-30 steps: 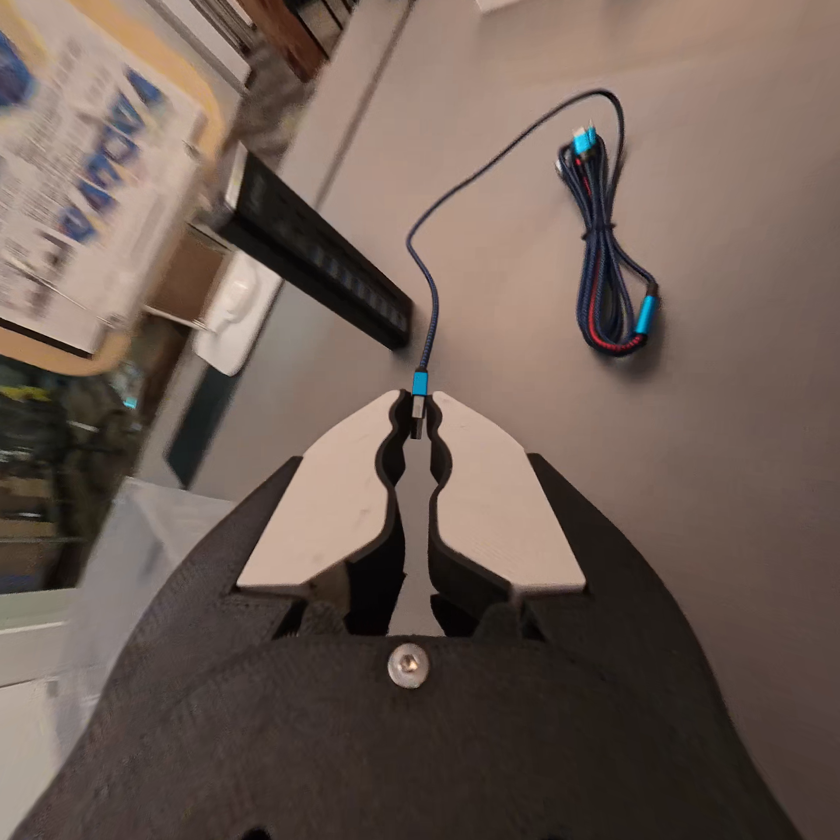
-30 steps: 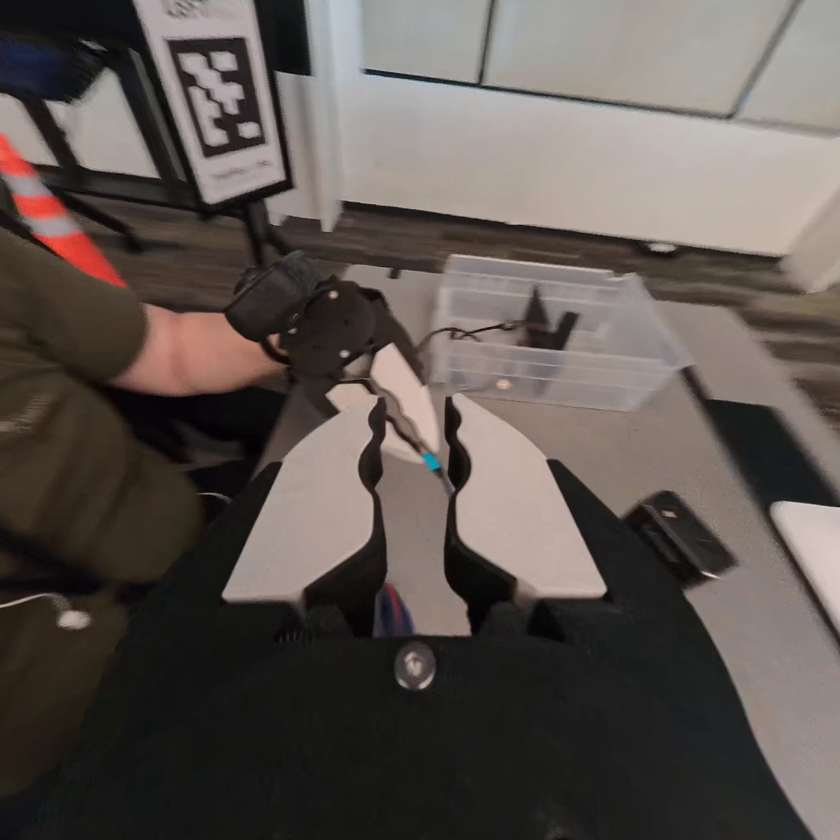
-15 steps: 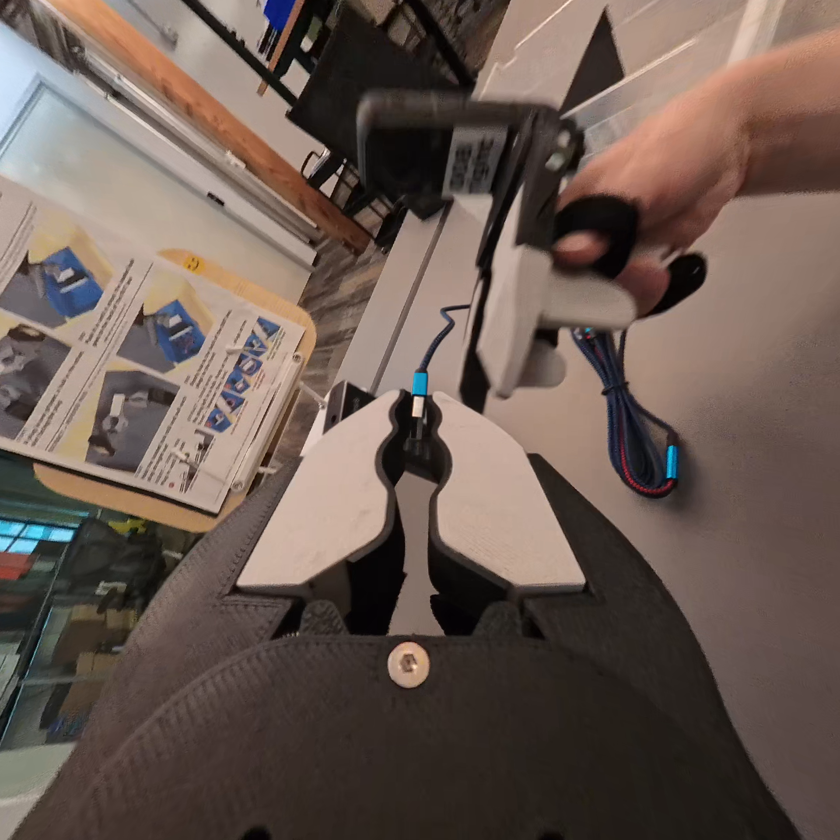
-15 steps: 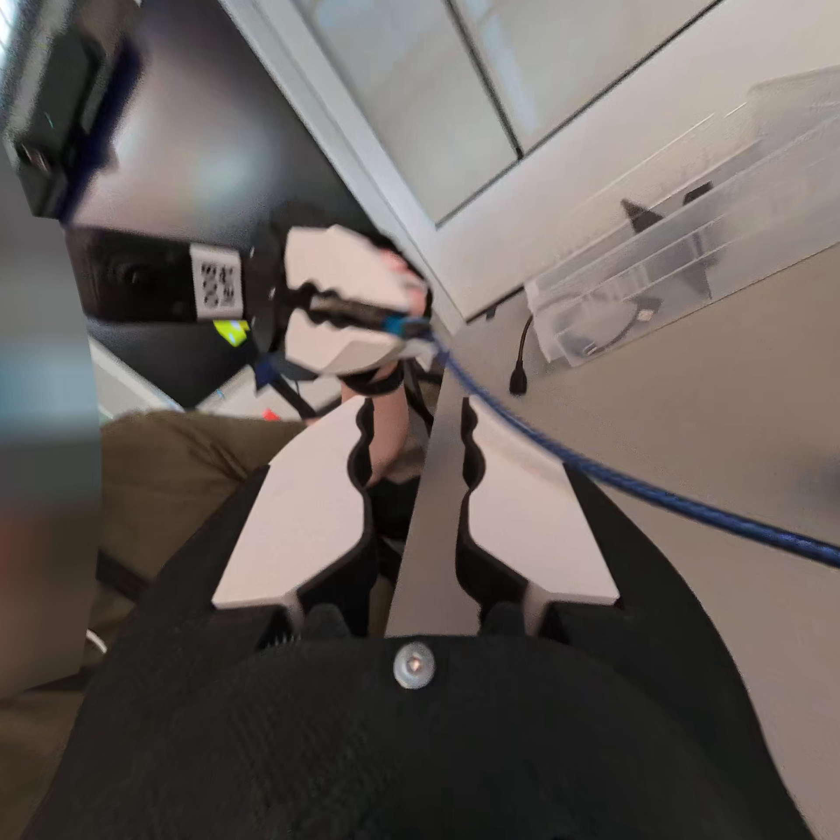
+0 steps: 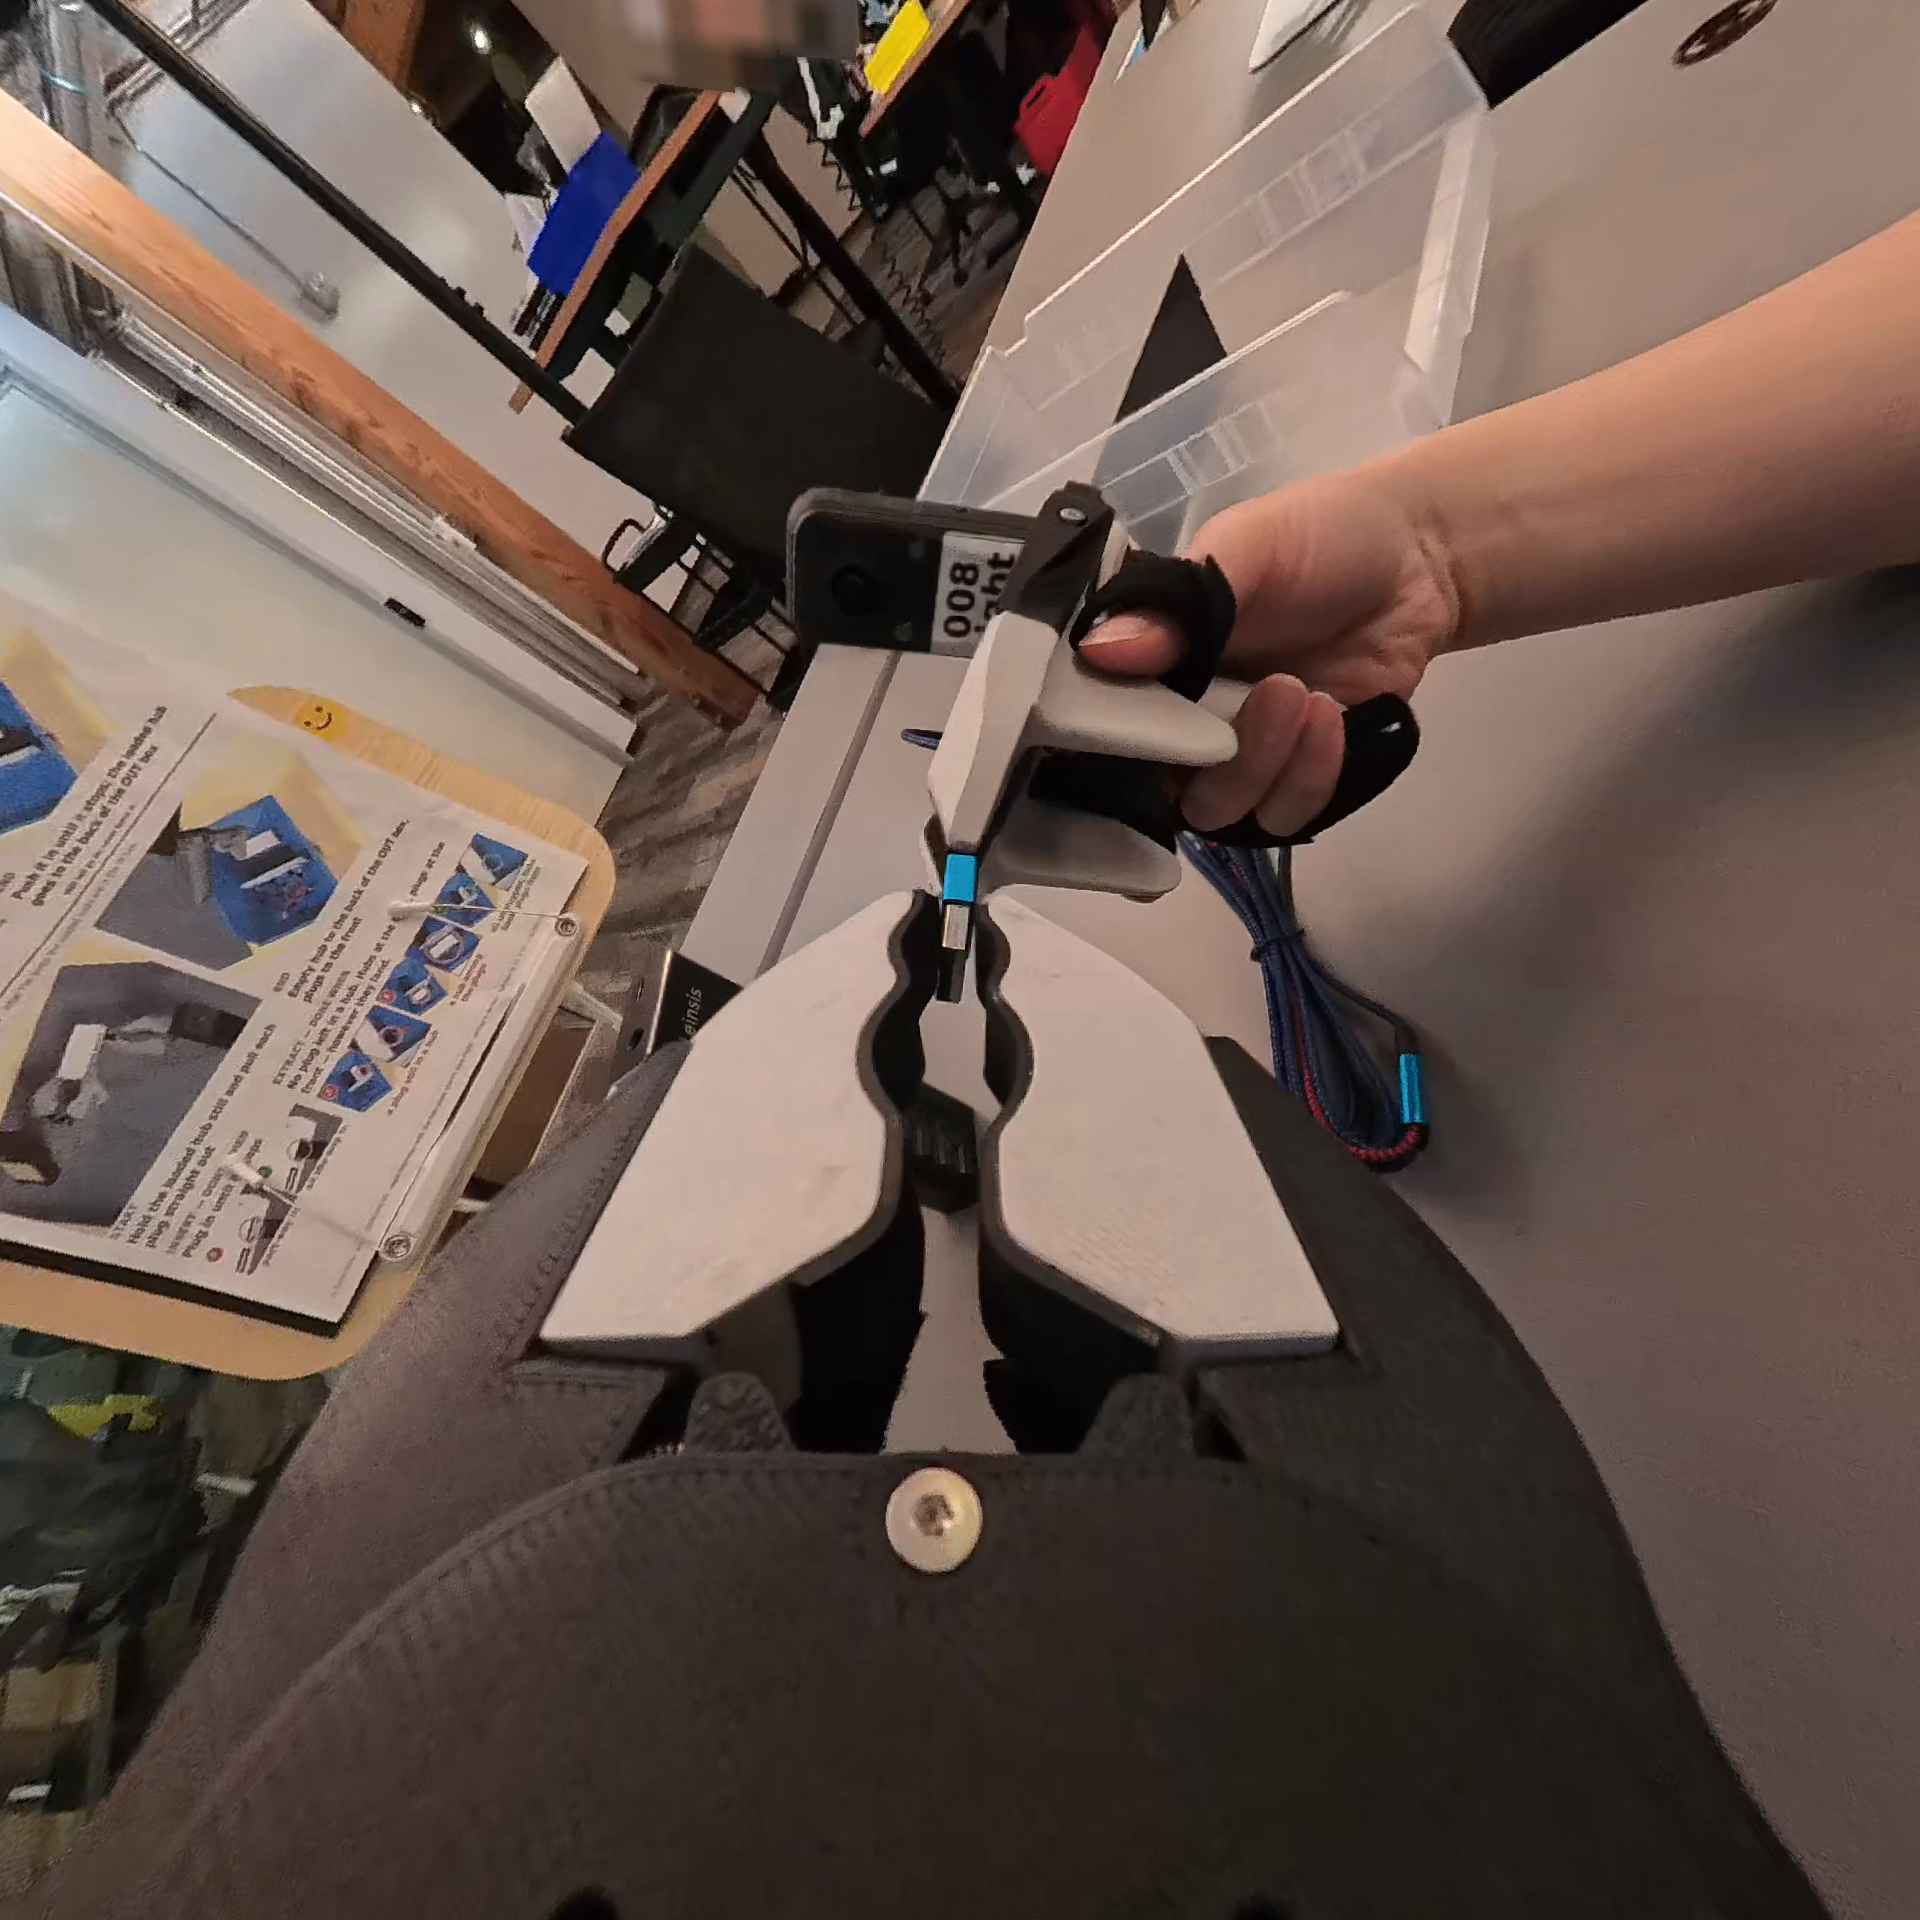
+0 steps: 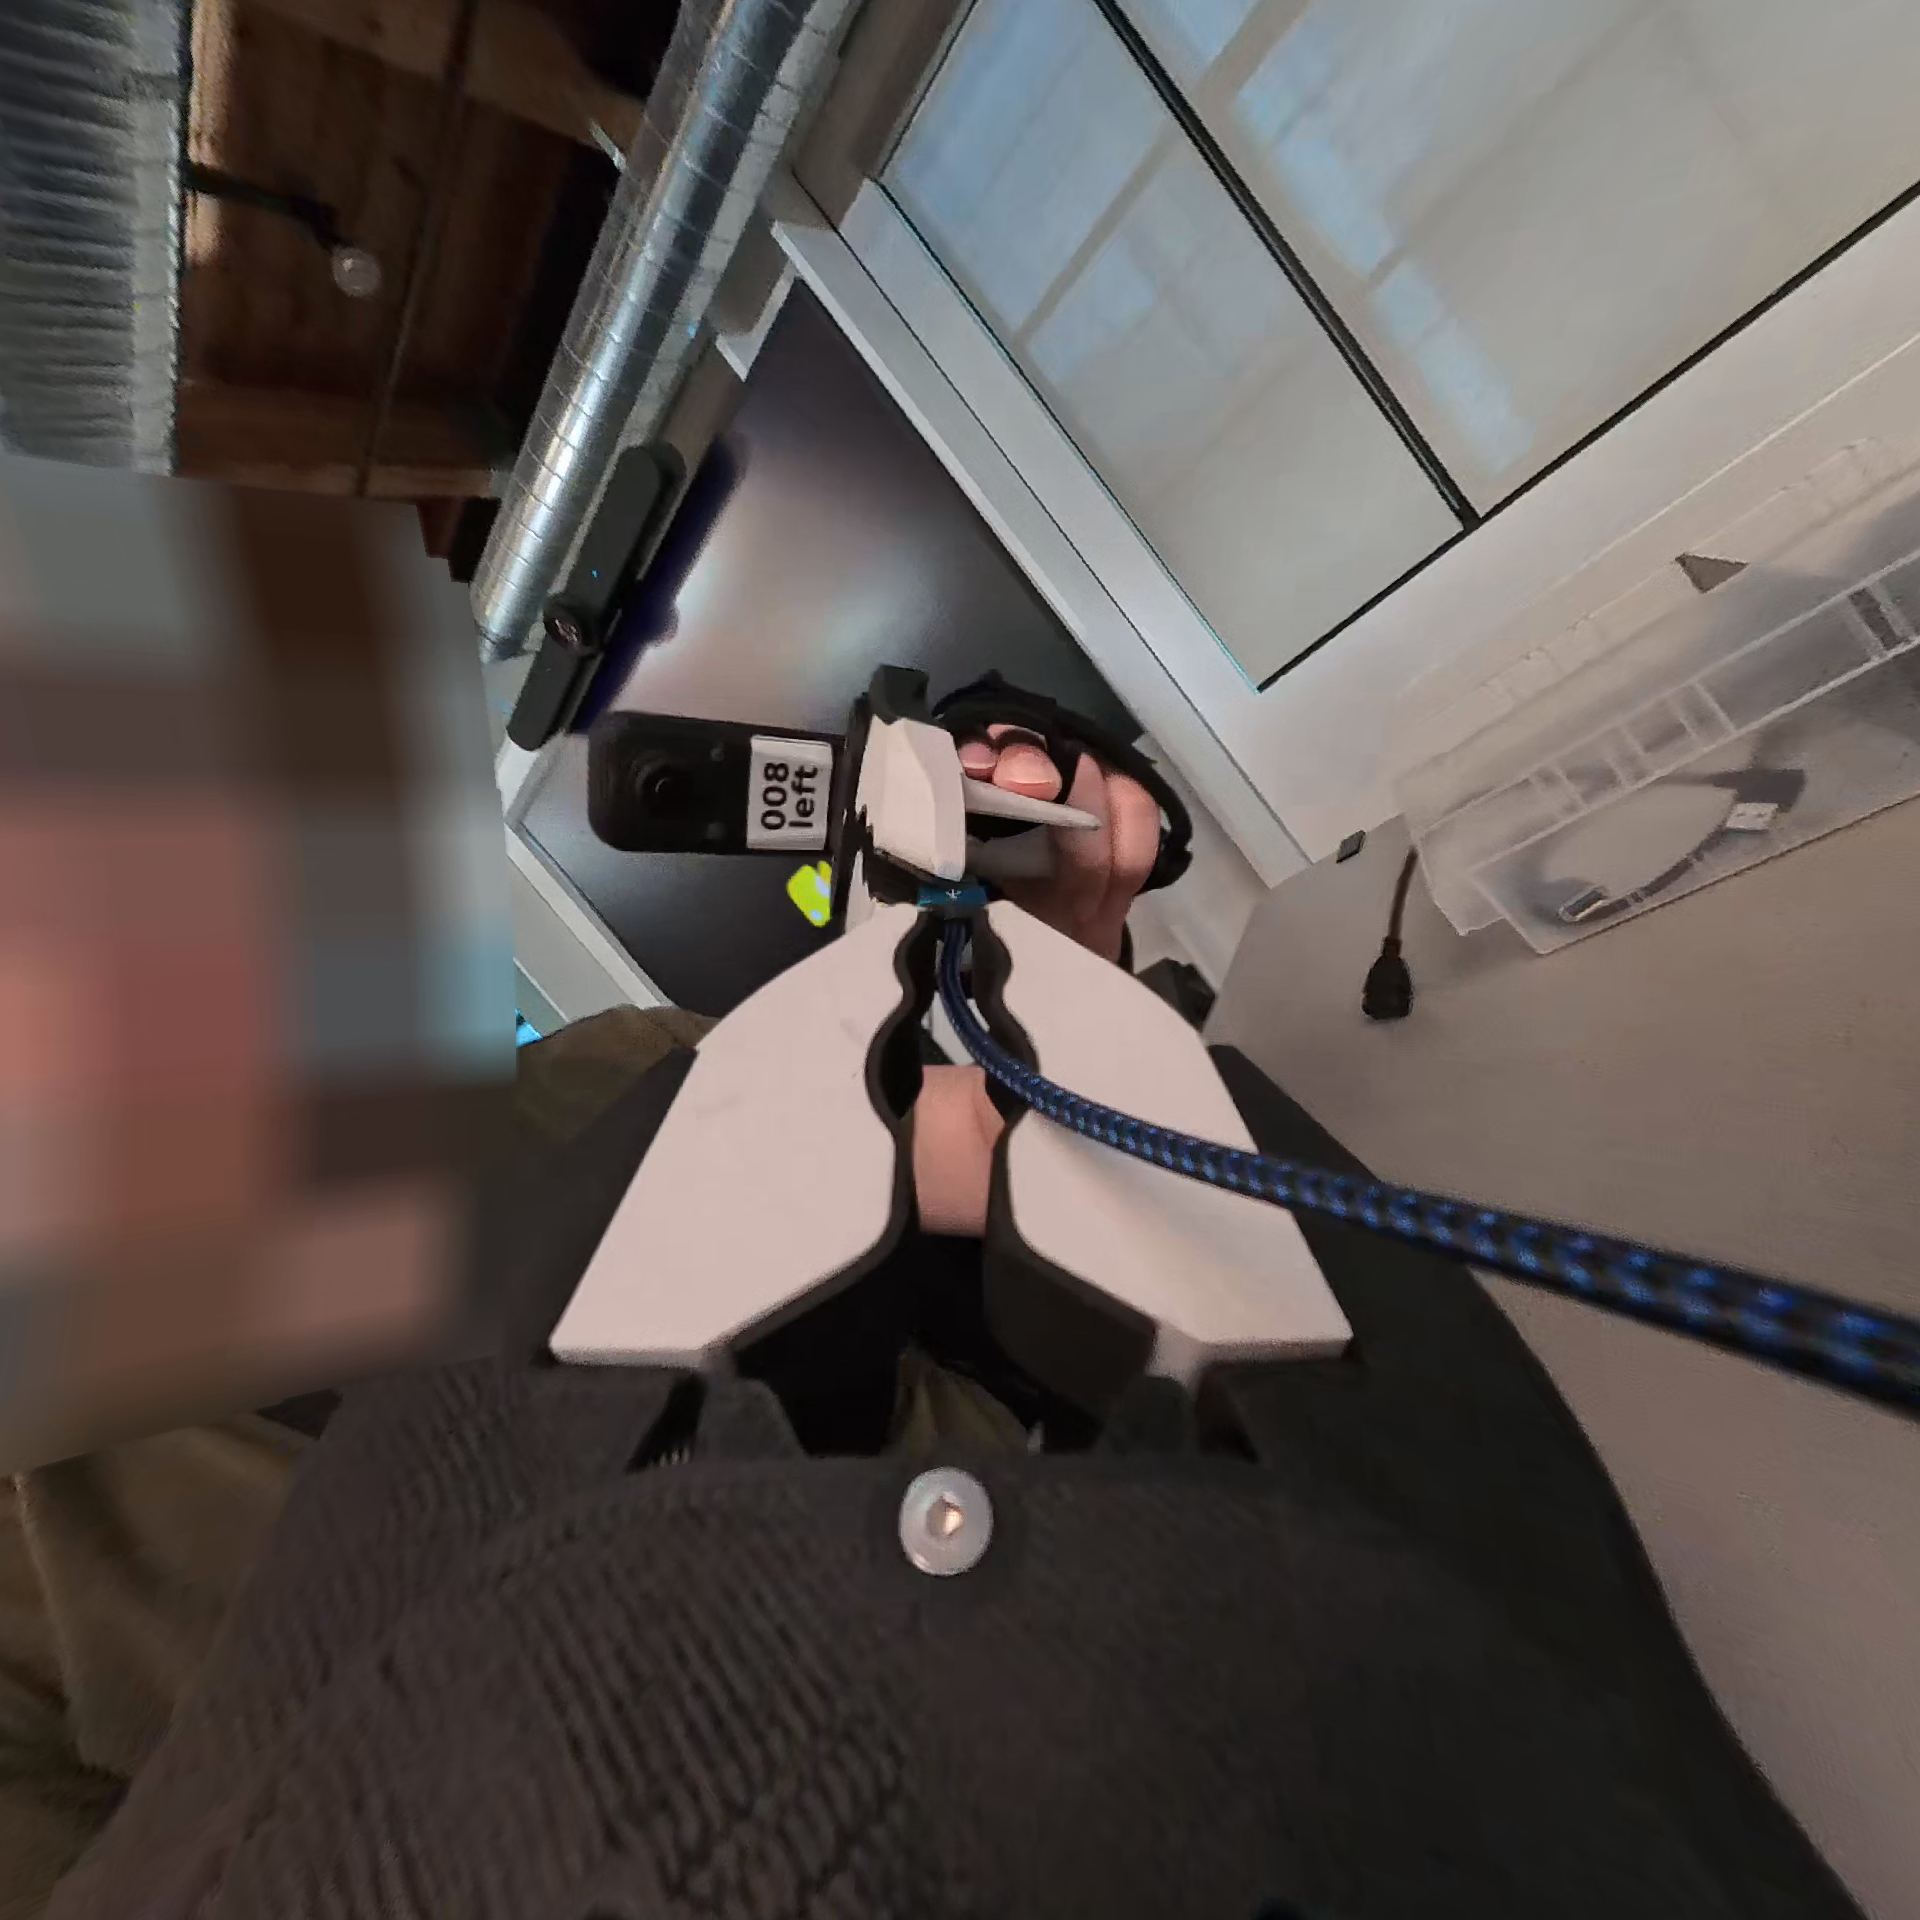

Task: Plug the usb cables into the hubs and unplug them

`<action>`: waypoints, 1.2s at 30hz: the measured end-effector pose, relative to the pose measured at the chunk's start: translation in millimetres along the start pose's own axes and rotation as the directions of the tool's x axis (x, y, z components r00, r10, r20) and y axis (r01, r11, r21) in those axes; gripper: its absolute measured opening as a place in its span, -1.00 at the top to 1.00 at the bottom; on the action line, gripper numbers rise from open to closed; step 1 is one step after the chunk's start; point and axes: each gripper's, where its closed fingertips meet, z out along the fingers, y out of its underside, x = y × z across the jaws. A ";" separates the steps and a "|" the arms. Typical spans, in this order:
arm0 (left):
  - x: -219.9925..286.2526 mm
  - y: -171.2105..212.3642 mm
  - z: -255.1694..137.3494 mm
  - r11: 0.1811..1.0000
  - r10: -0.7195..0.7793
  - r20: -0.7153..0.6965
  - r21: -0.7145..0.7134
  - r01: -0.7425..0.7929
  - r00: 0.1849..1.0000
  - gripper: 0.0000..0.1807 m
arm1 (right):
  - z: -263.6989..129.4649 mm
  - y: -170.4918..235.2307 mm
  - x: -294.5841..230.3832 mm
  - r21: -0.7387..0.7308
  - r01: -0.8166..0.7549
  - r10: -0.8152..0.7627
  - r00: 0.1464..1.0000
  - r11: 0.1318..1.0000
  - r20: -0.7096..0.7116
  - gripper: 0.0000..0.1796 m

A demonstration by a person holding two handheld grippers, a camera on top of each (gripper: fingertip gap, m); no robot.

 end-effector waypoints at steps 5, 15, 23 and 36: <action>1.0 8.6 2.6 1.000 -0.028 0.037 0.012 0.028 0.999 0.93 | -1.6 1.3 6.8 -0.014 0.068 -0.069 0.996 0.998 -0.056 0.93; 13.4 16.6 -7.2 0.913 -0.377 -0.077 0.139 0.384 0.923 0.52 | -4.5 -0.5 -29.8 0.034 0.329 -0.331 0.939 0.944 0.093 0.93; 26.7 30.0 -8.7 0.763 -0.603 -0.157 0.174 0.623 0.782 0.63 | -6.9 3.5 -4.2 -0.035 0.407 -0.408 0.912 0.913 -0.043 0.93; 14.2 43.4 -11.3 0.258 -0.866 -0.419 0.088 0.962 0.271 0.67 | 0.1 13.0 15.6 -0.243 0.875 -0.903 0.374 0.420 -0.214 0.93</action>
